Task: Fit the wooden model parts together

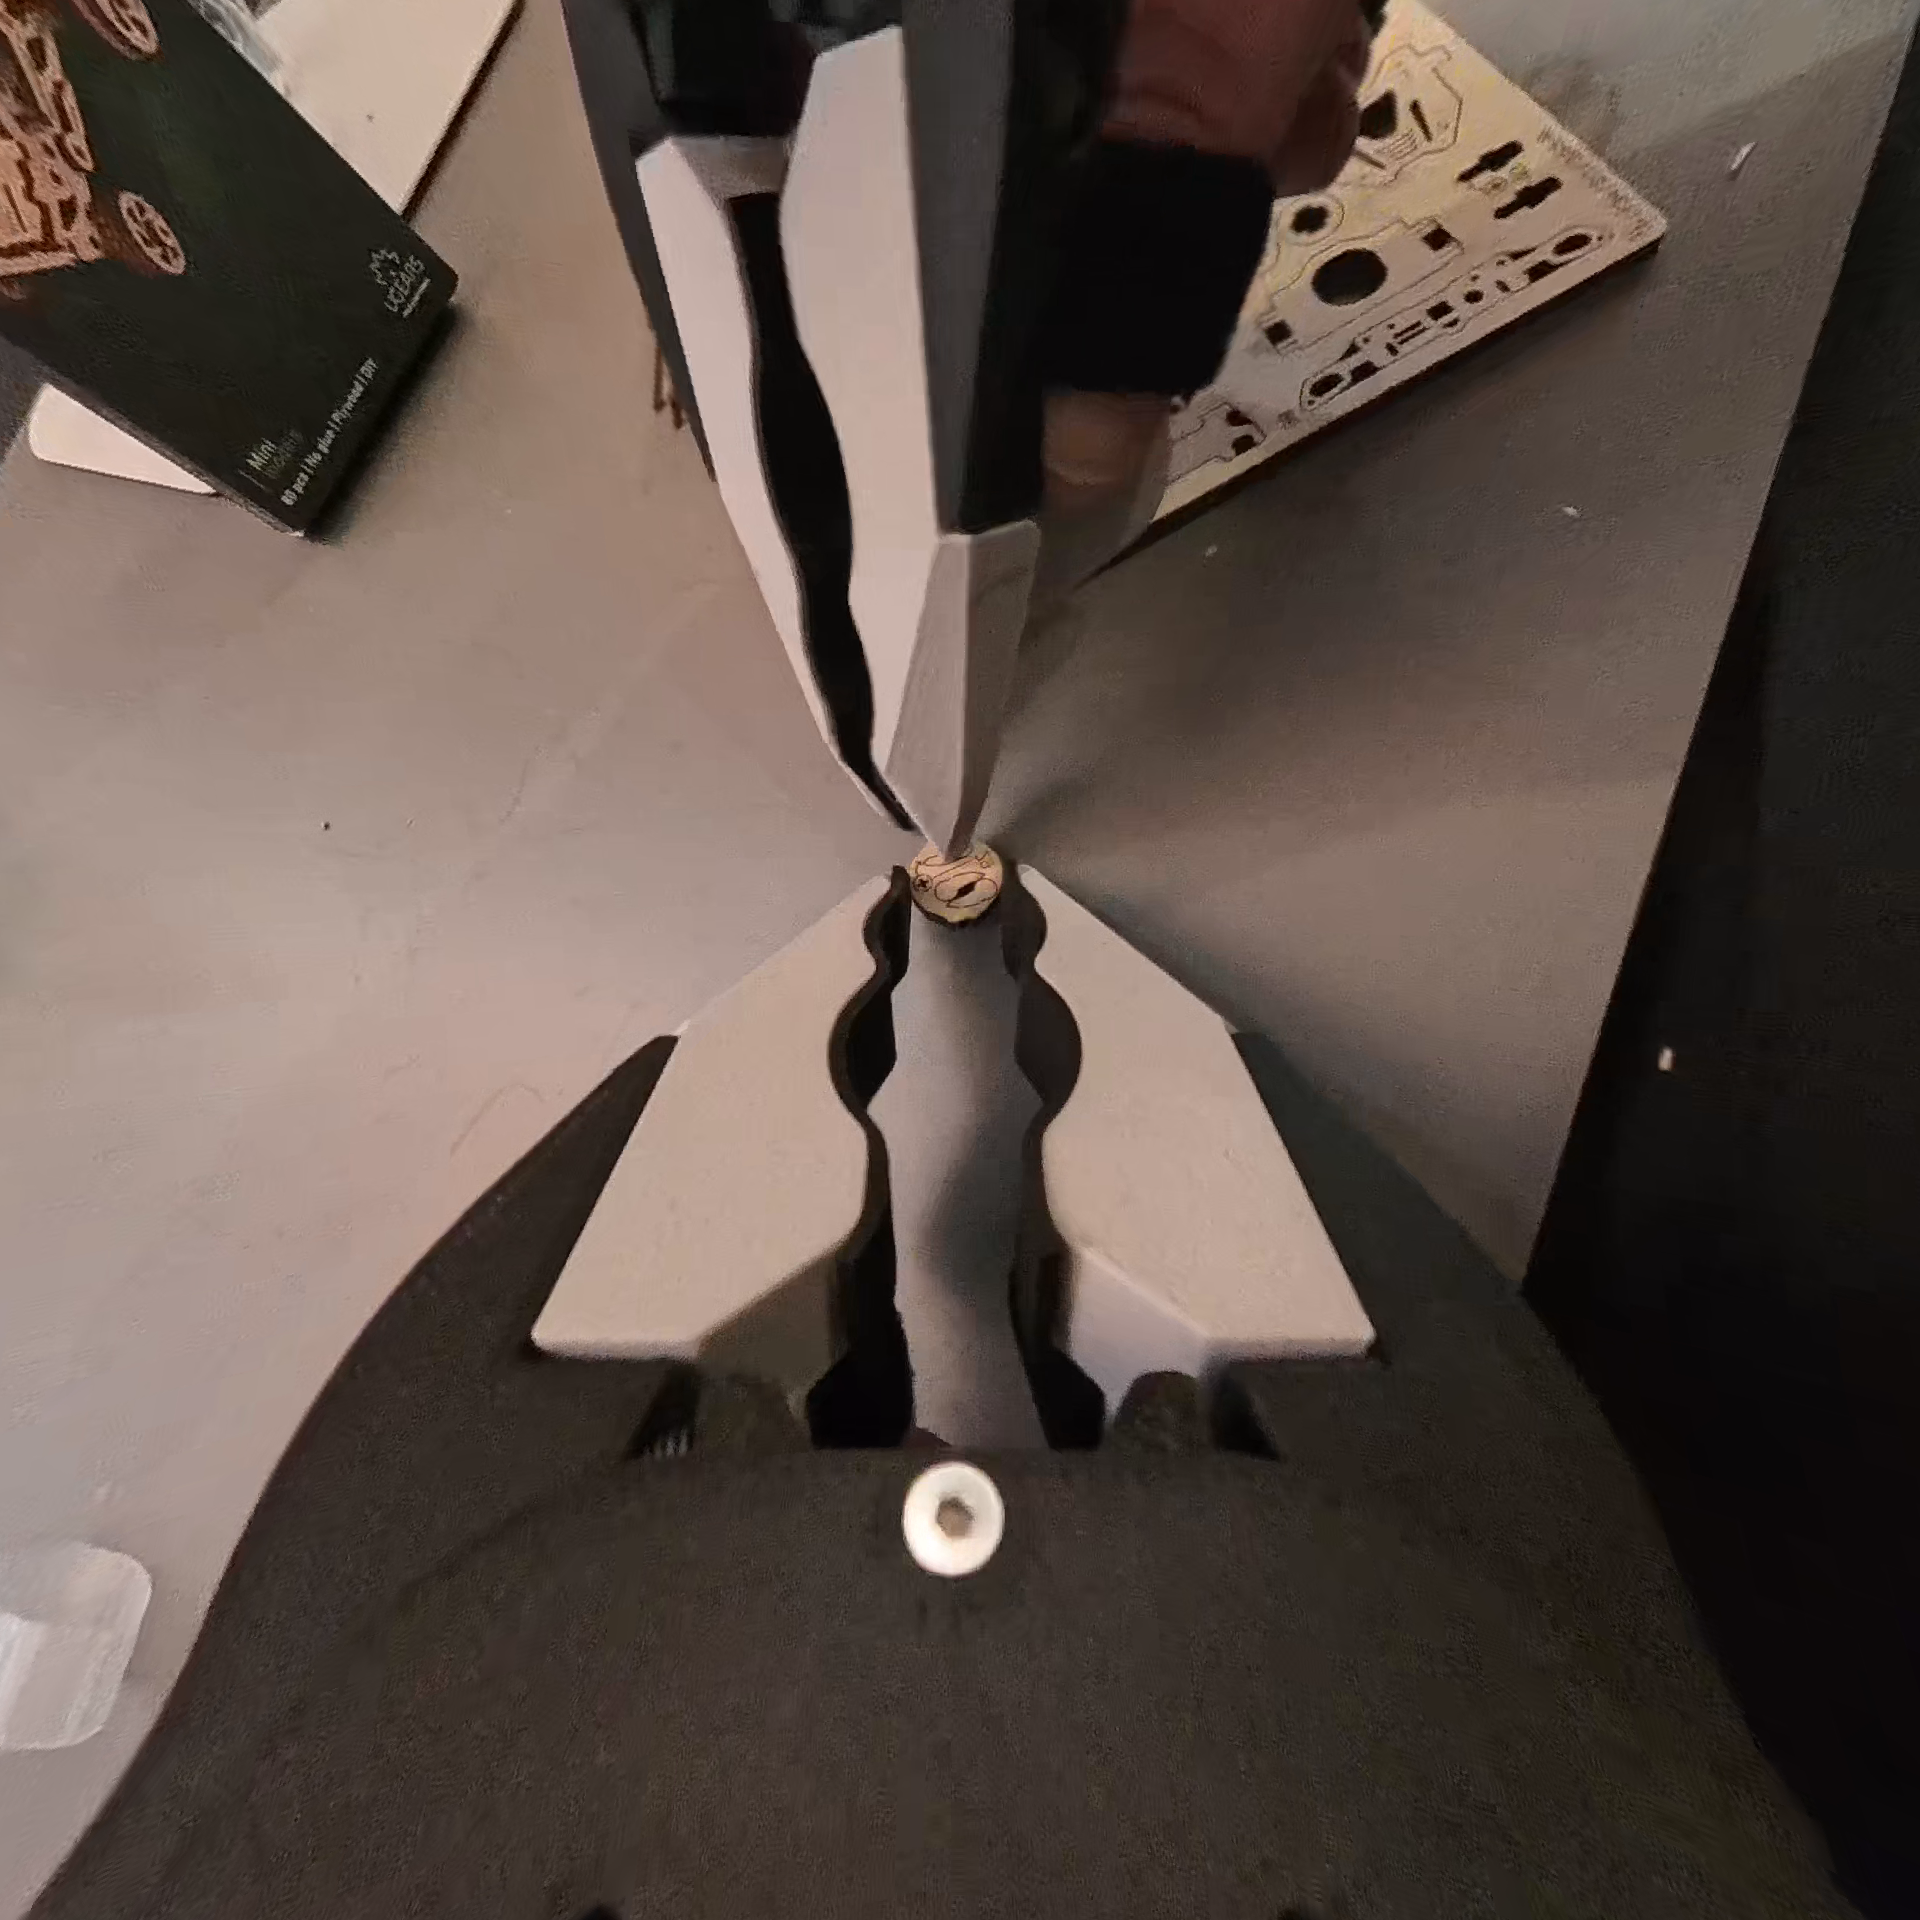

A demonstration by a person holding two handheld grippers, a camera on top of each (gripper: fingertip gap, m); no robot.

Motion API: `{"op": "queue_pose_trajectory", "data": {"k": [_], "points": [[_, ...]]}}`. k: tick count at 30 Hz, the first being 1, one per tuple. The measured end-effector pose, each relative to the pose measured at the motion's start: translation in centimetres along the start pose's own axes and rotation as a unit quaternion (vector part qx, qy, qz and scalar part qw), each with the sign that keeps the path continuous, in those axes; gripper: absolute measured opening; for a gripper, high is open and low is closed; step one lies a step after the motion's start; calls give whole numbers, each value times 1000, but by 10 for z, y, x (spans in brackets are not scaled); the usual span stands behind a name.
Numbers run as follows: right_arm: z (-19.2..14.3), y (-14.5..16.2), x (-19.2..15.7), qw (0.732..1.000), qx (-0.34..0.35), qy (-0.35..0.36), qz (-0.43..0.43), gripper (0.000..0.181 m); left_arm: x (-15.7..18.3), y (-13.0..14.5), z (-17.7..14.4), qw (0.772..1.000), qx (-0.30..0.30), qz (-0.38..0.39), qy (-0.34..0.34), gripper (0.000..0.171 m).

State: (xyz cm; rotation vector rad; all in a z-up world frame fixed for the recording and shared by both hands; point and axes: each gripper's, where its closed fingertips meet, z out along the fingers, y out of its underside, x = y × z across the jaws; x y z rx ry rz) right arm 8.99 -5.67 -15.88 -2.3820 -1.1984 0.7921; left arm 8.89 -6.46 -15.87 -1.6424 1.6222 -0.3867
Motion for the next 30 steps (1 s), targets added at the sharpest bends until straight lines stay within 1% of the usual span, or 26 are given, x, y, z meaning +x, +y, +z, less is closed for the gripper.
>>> {"op": "queue_pose_trajectory", "data": {"k": [4, 9, 14, 16, 17, 18, 19, 20, 22, 23, 24, 26, 28, 30], "points": [[2, -1, -5, 999, -9, -31, 21, 1, 0, 1, -2, 1000, -3, 13, -22, 15], [3, 1, -6, 998, -30, -42, 31, 1, 0, 1, -2, 999, -6, 18, -31, 15], [4, 1, -6, 996, -66, -46, 40, 1, 0, 1, -2, 999, -10, 19, -37, 14], [6, -1, -6, 996, -73, -41, 41, 0, 7, -4, -1, 999, -2, 32, -33, 0], [7, -2, -6, 995, -78, -41, 42, 0, 12, -6, 2, 998, -9, 47, -33, 0], [8, -3, -7, 995, -84, -42, 38, 0, 10, -7, 4, 997, -13, 54, -50, 0], [8, -3, -7, 994, -88, -45, 36, 0, 7, -6, 5, 998, -15, 42, -50, 0], [8, -2, -7, 994, -92, -47, 36, 0, 7, -7, 3, 999, -9, 25, -36, 0], [8, -2, -7, 994, -90, -45, 34, 0, 3, -5, -4, 999, 2, -2, -34, 0], [8, -2, -7, 994, -87, -47, 38, 0, -2, -2, -9, 999, 1, -12, -42, 6], [8, -2, -7, 994, -83, -49, 41, 0, -9, 1, -14, 998, 1, -33, -56, 27], [8, -3, -7, 995, -77, -53, 46, 0, -7, 8, -14, 997, -12, -72, -34, 34], [8, -3, -7, 994, -73, -57, 52, 0, -5, 10, -9, 995, -19, -98, -23, 29], [8, -3, -7, 994, -73, -56, 53, 0, 0, 5, -4, 994, -20, -104, -6, 18]]}}
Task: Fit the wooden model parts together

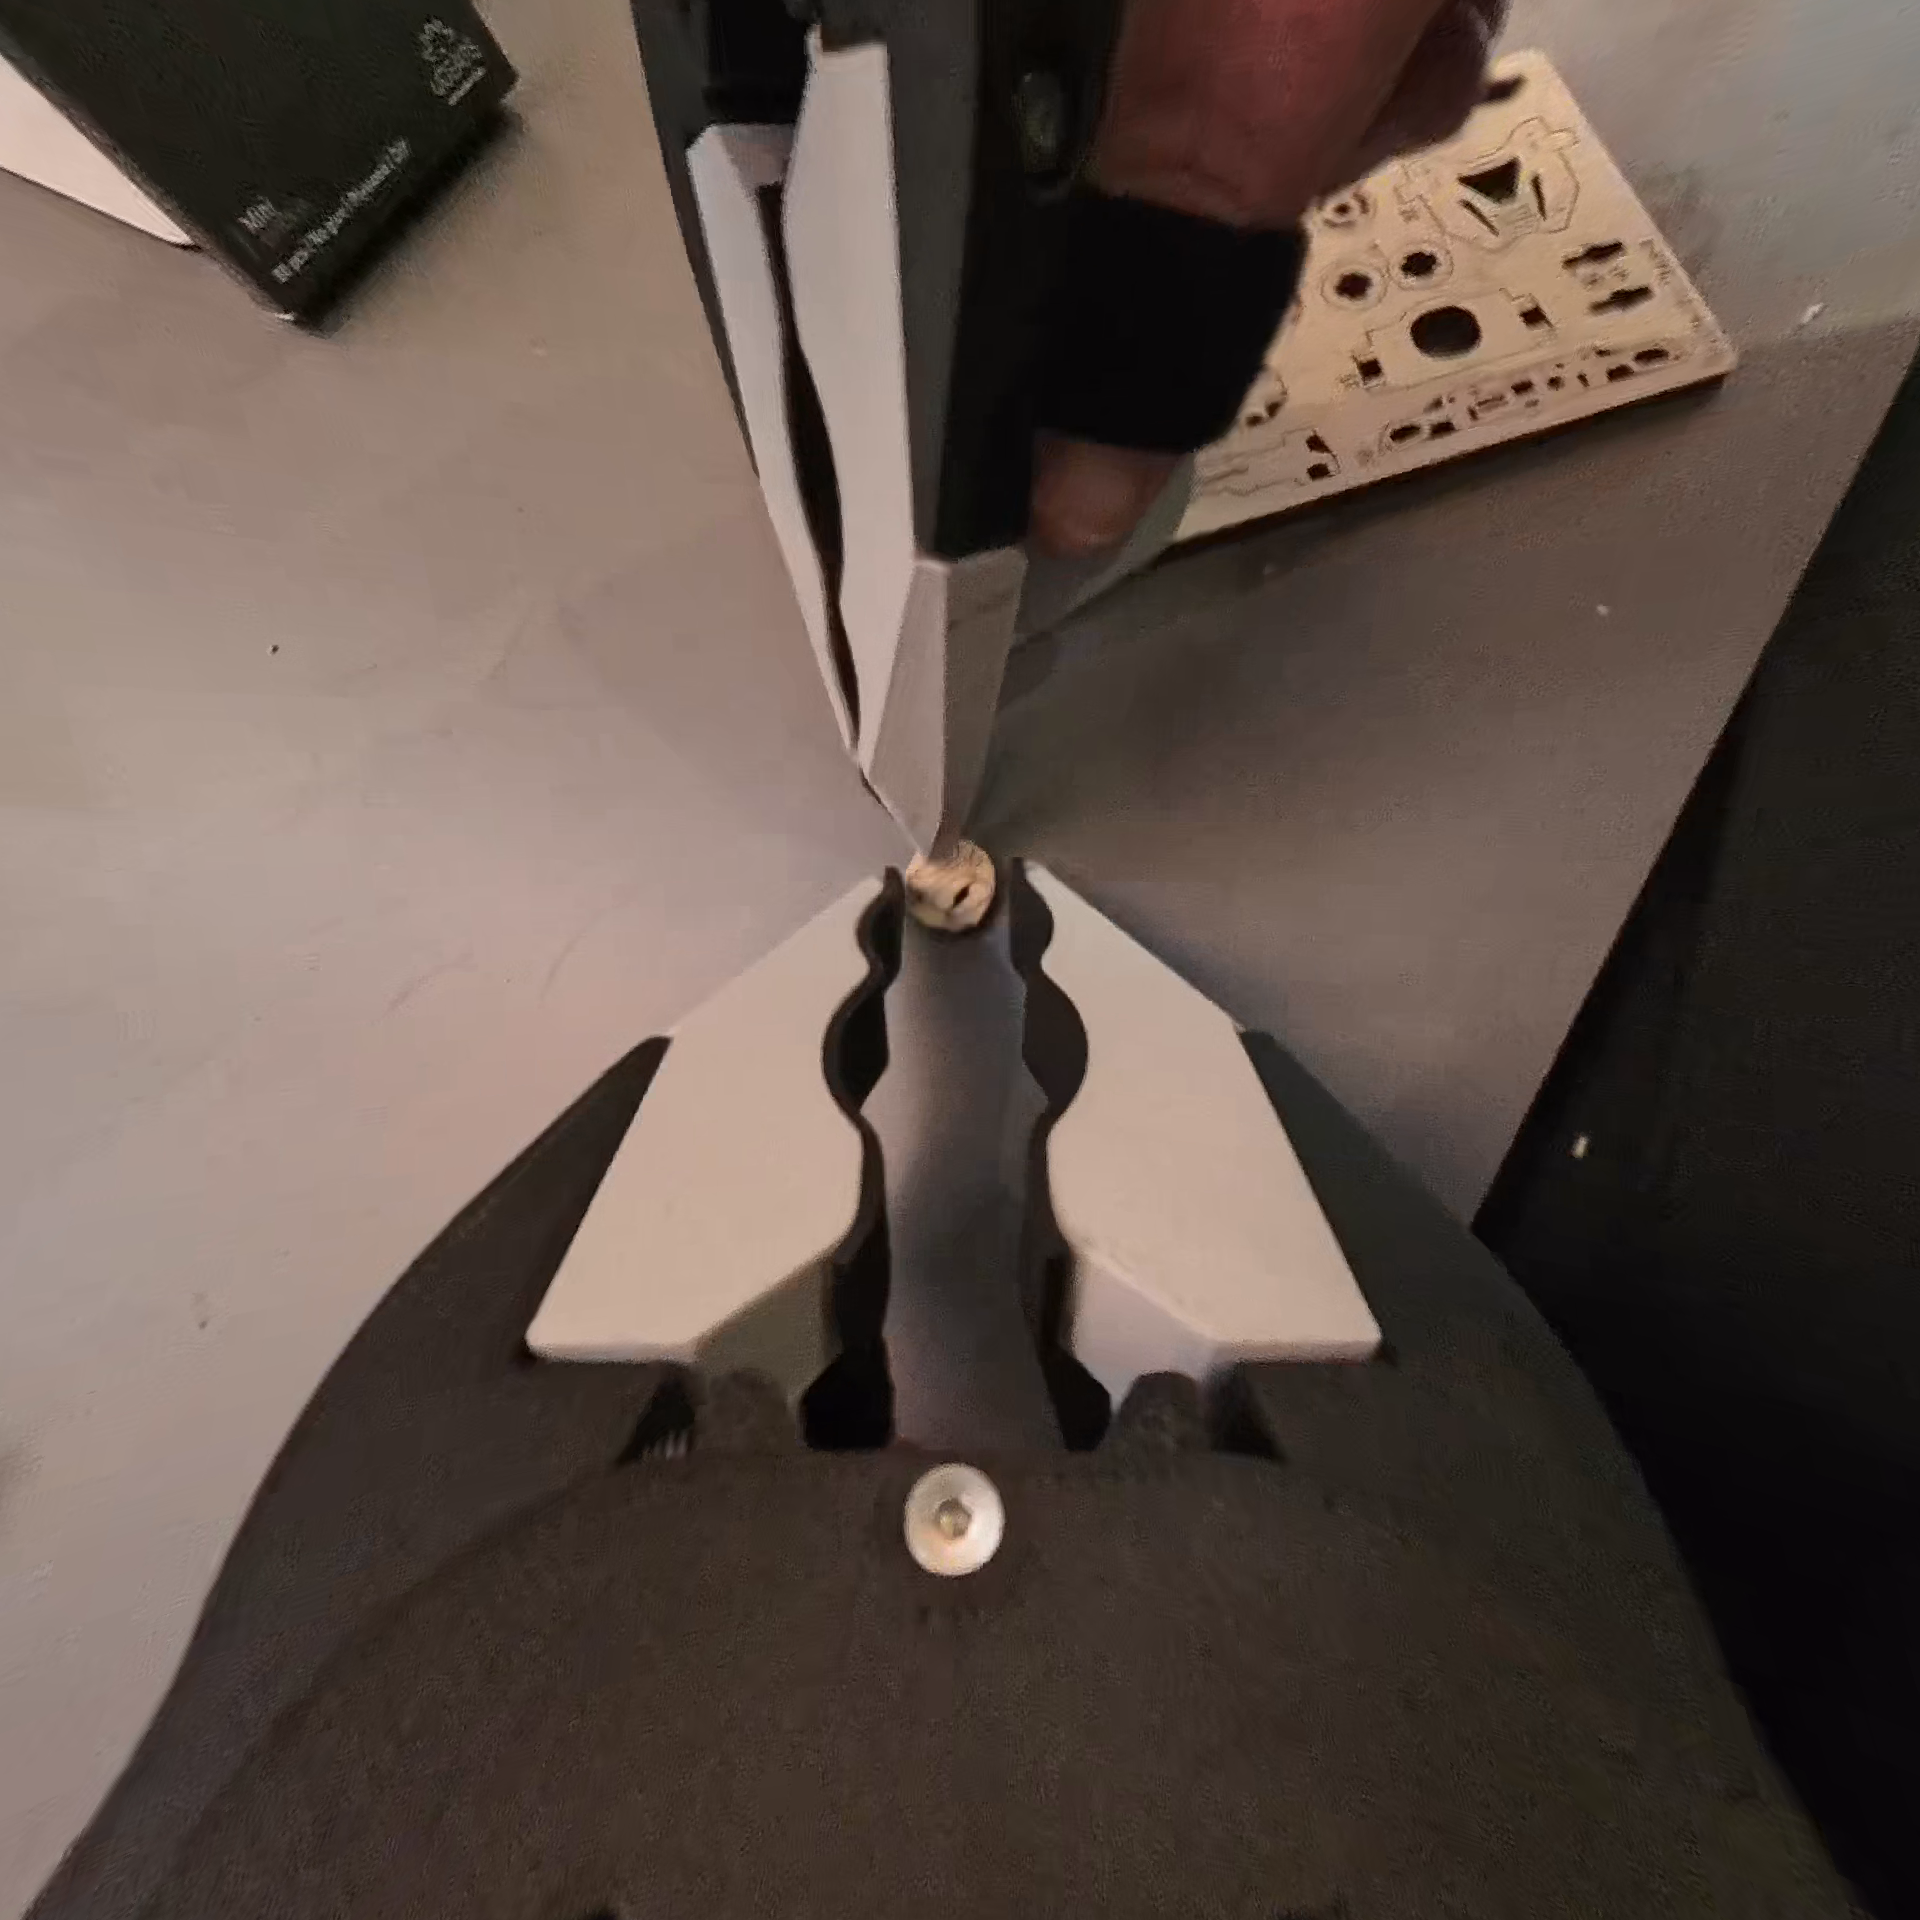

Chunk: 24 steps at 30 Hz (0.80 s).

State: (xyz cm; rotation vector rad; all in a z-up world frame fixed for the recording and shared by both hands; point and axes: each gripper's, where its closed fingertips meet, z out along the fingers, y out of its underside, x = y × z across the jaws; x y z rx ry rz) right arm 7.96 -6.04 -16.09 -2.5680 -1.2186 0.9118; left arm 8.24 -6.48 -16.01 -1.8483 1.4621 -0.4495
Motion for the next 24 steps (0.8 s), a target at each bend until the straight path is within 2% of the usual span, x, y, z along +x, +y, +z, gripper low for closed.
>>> {"op": "queue_pose_trajectory", "data": {"k": [5, 15, 21, 24], "points": [[0, 0, 0, 1000, -6, 3, 0, 0, -1, -1, 4, 999, -5, -42, 29, 16], [0, 0, 0, 999, -35, 35, -17, 0, -1, -2, 3, 999, -8, 16, -32, 14], [0, 2, 0, 994, -73, 63, -45, 0, -1, -2, 4, 999, -31, 14, -31, 14], [0, 2, 0, 994, -84, 50, -45, 0, -1, -2, 4, 999, -36, 0, -21, 14]]}}
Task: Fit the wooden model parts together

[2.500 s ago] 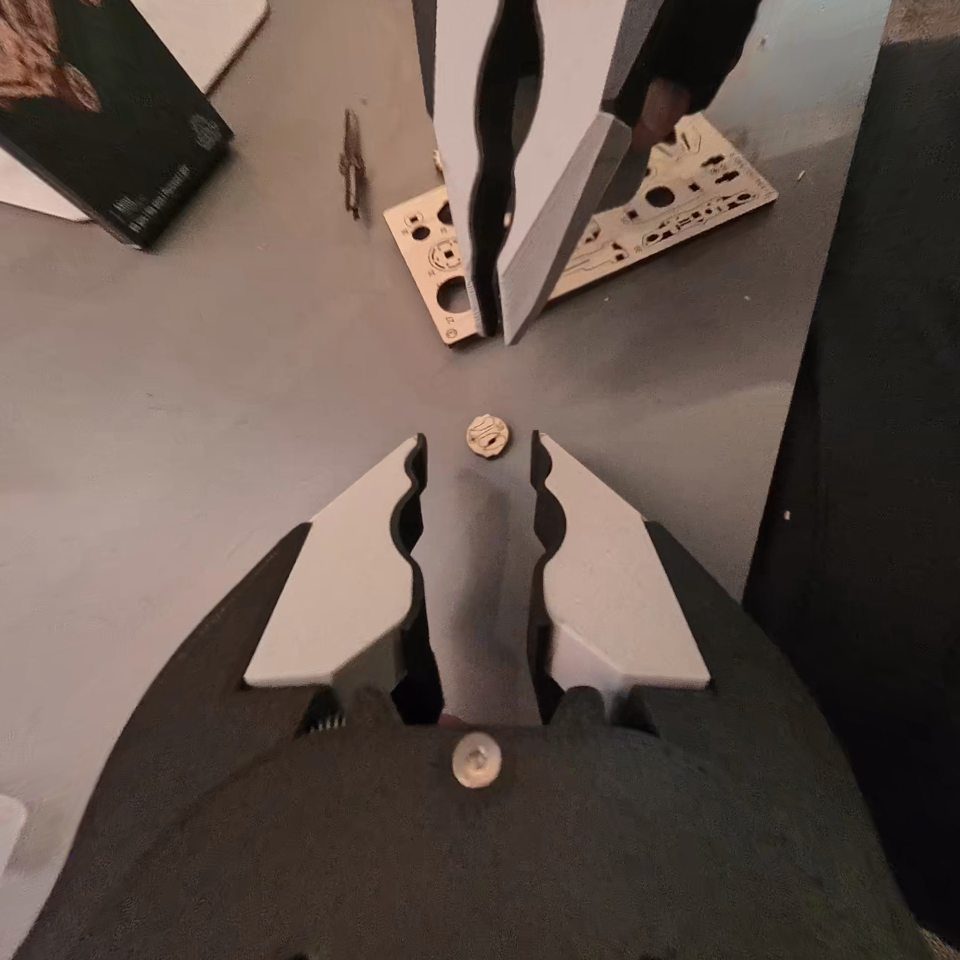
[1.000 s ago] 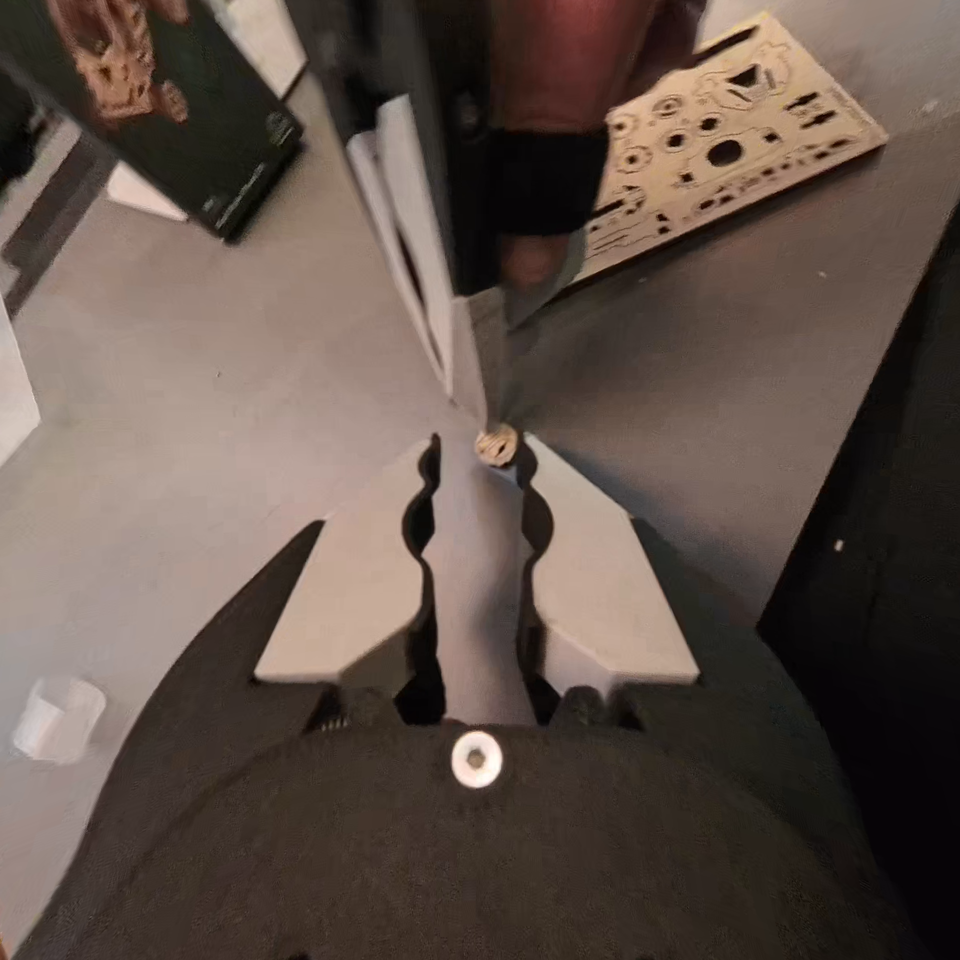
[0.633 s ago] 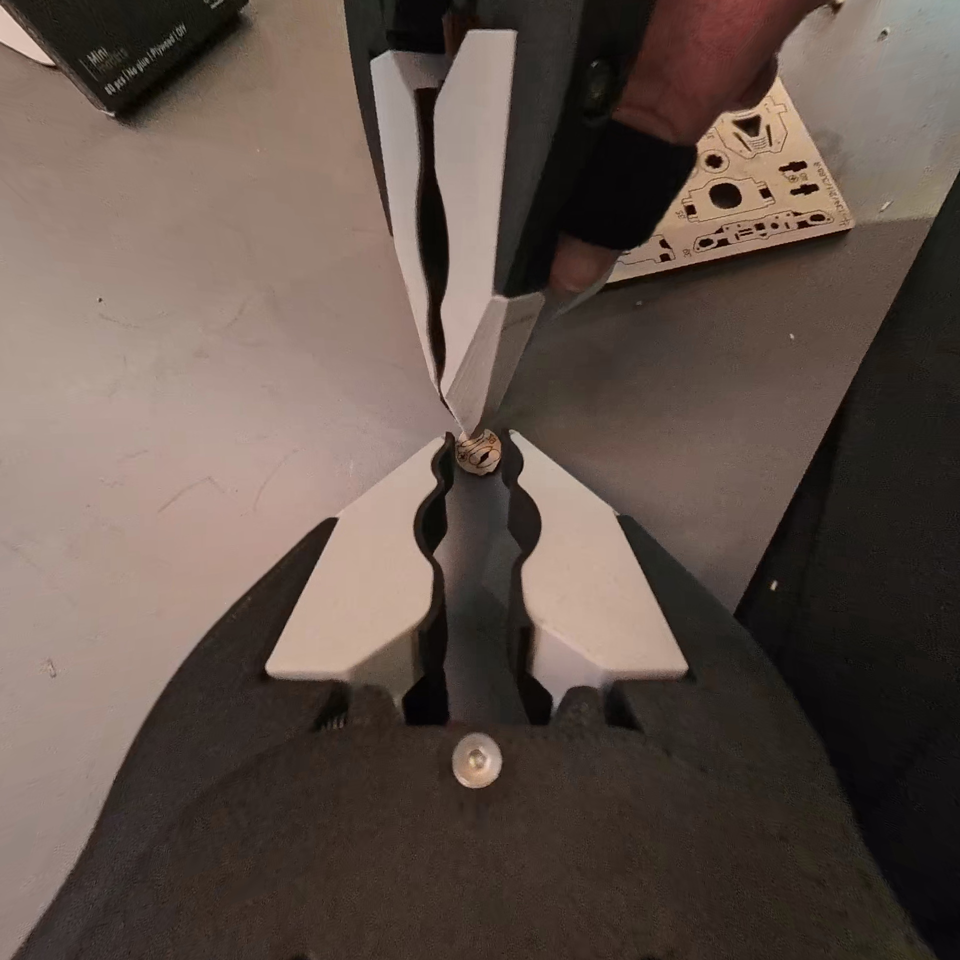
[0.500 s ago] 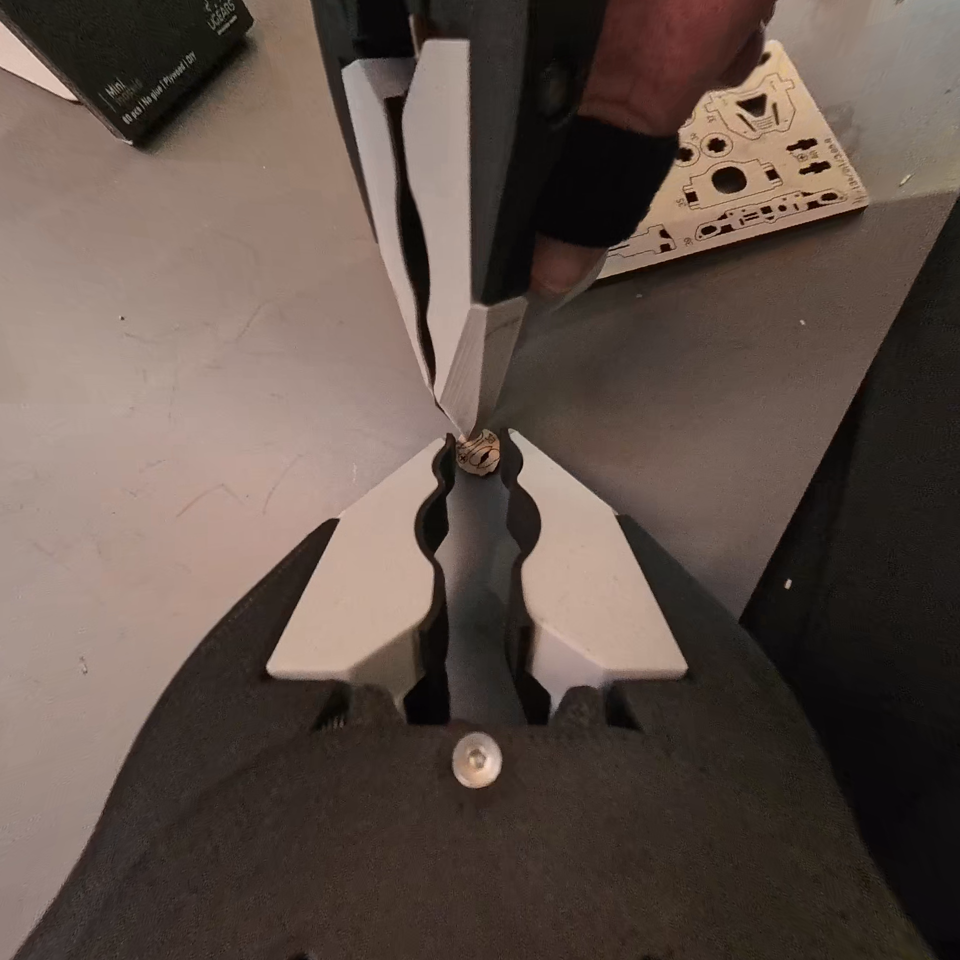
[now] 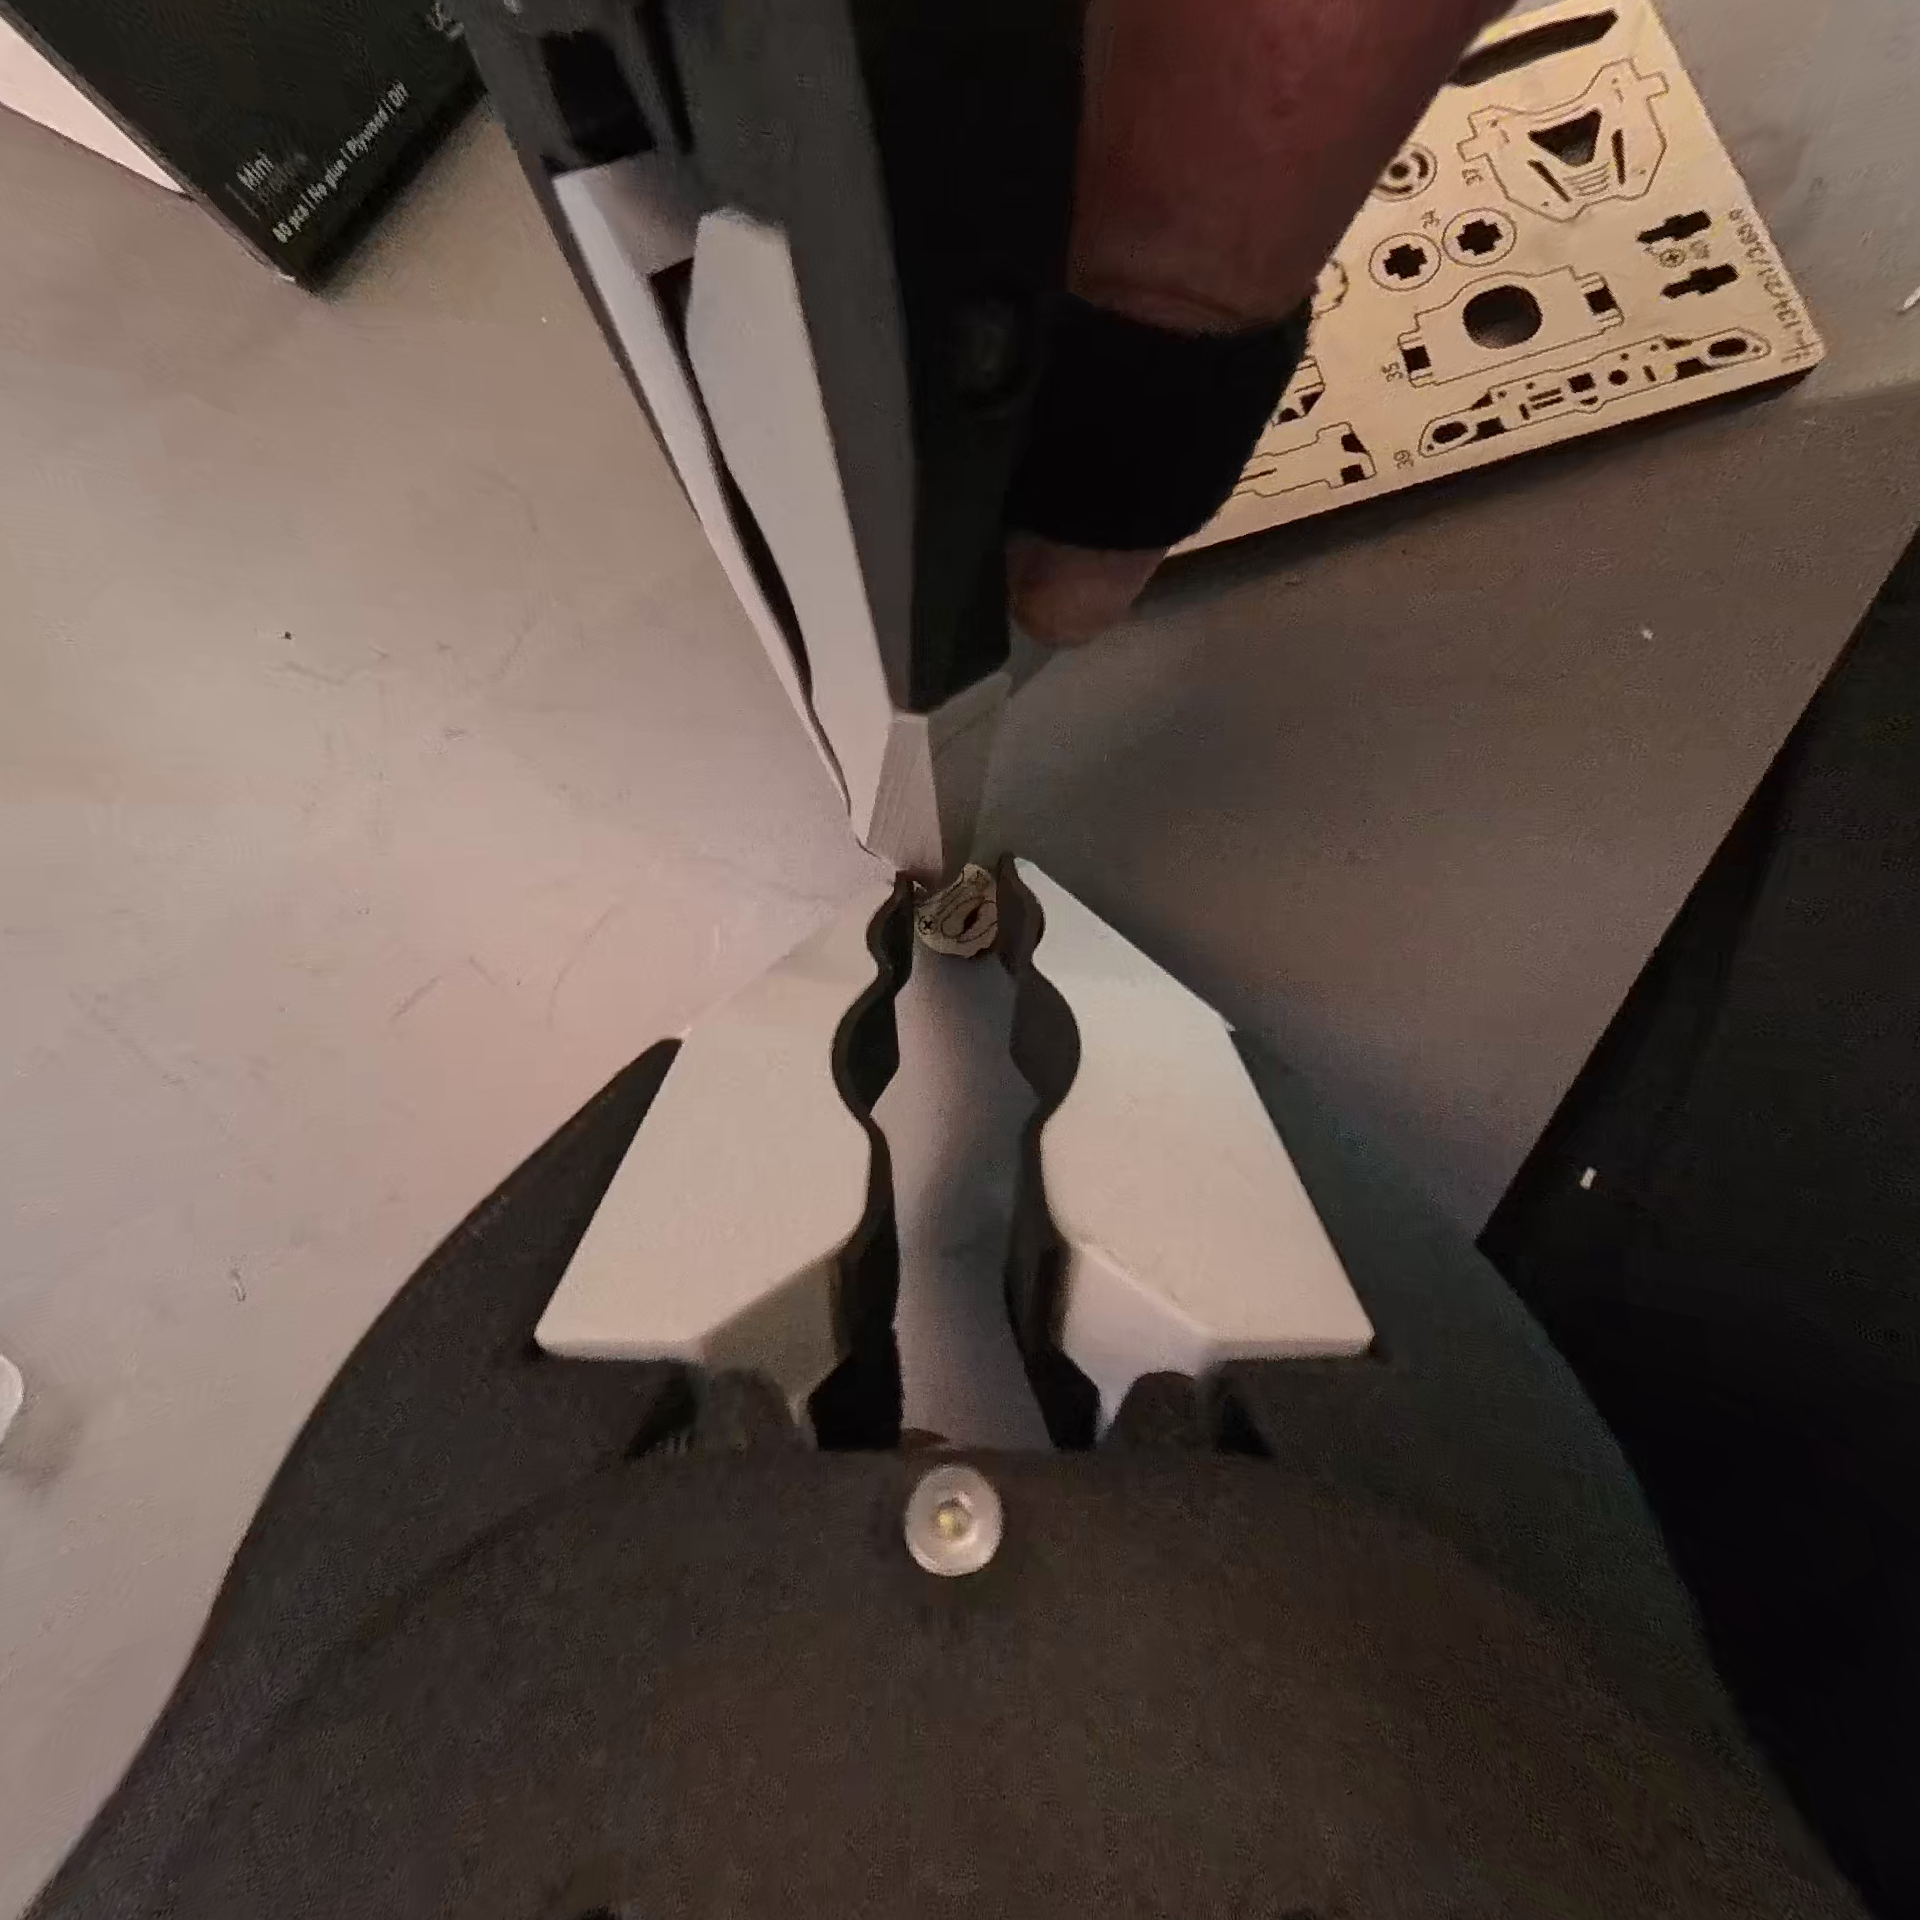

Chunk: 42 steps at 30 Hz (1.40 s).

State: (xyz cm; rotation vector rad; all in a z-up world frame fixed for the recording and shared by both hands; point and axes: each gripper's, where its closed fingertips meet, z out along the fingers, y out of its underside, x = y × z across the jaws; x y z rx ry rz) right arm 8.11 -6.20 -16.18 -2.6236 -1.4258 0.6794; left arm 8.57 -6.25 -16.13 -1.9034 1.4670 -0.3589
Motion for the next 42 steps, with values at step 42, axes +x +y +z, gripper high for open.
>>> {"op": "queue_pose_trajectory", "data": {"k": [42], "points": [[1, 0, -7, 992, 105, -60, 32, 0, 9, 4, -5, 997, 16, -52, 63, 21]]}}
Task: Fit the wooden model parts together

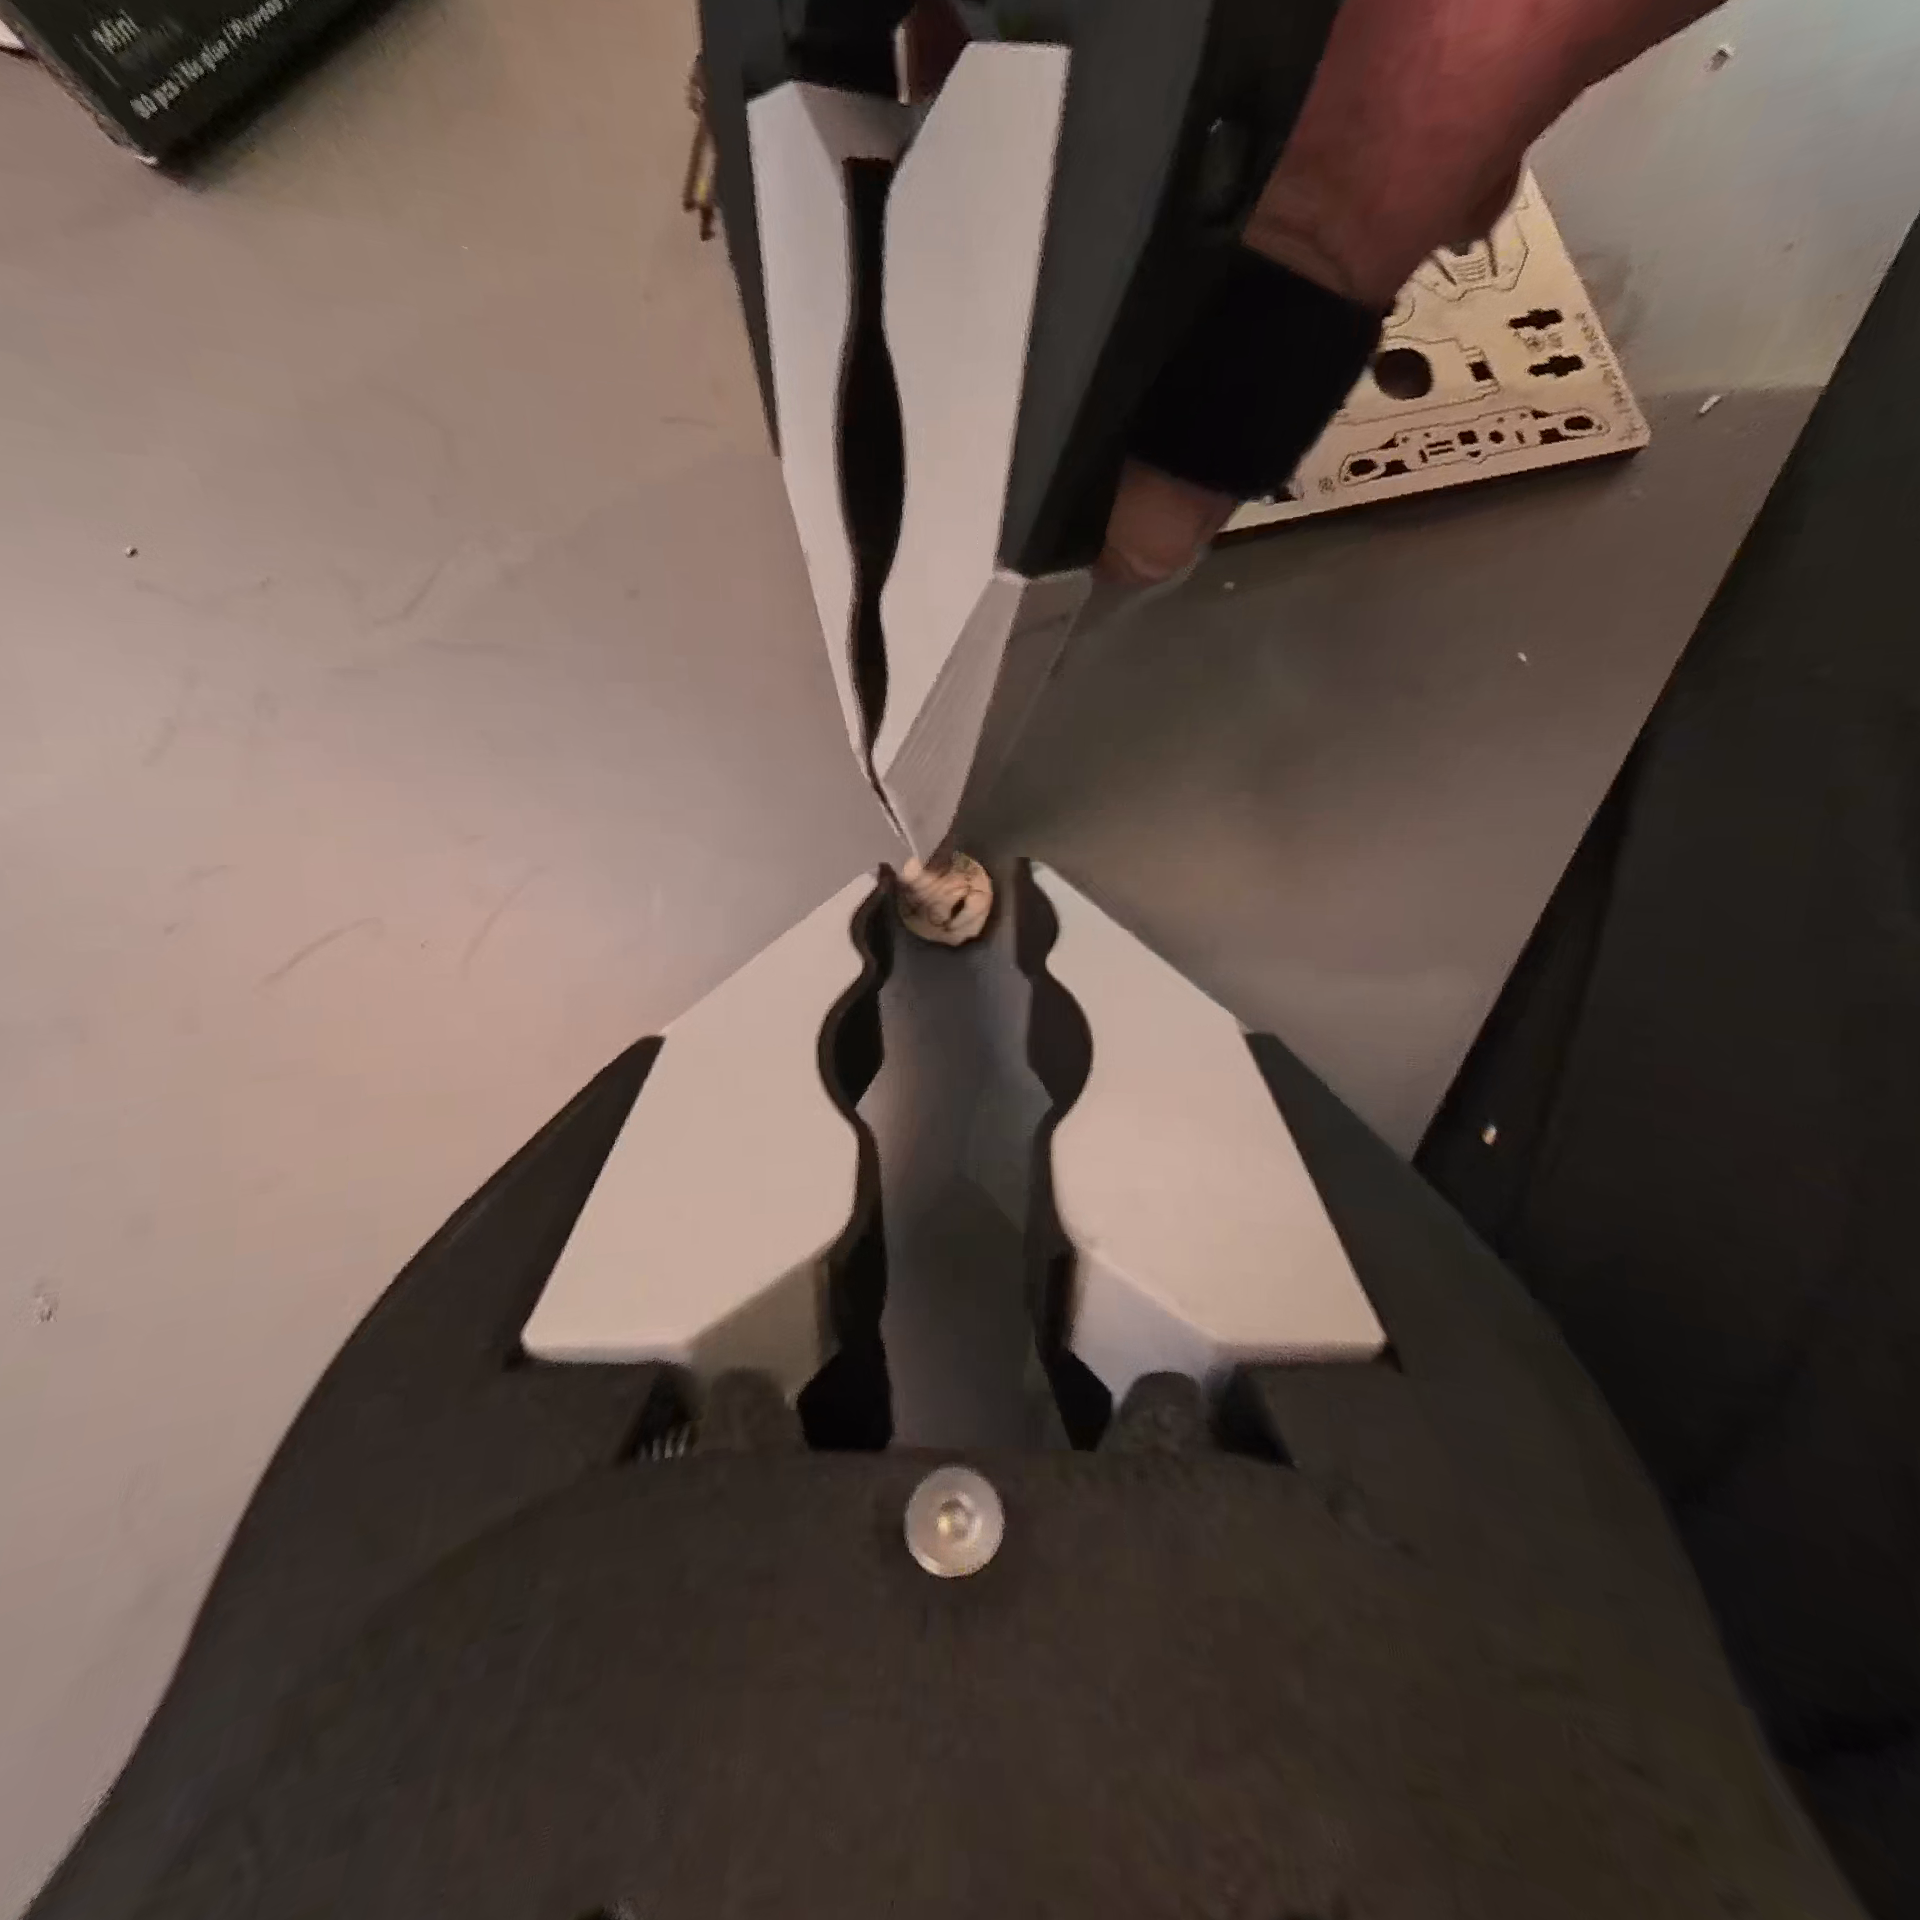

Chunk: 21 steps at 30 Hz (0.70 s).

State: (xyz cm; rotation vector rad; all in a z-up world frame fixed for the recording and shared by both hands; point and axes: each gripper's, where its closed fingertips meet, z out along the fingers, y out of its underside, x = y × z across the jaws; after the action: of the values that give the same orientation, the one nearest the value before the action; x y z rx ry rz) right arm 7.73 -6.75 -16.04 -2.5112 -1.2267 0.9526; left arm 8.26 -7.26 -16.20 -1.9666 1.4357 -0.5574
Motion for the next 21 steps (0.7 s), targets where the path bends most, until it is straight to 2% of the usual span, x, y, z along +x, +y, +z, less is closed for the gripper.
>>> {"op": "queue_pose_trajectory", "data": {"k": [4, 9, 13, 21], "points": [[0, 1, -1, 1000, 7, 1, 0, 0, -1, 0, 0, 1000, 8, -8, 5, 16], [-1, 3, -1, 999, -9, 30, -22, 0, 1, -2, 0, 998, -11, 57, -31, 15], [-6, 12, -1, 998, -24, 57, -33, 0, 10, -7, 3, 996, -14, 86, -24, 15], [-15, 27, 0, 996, -6, 85, -27, 4, 25, -17, 9, 989, -43, 139, -19, 15]]}}
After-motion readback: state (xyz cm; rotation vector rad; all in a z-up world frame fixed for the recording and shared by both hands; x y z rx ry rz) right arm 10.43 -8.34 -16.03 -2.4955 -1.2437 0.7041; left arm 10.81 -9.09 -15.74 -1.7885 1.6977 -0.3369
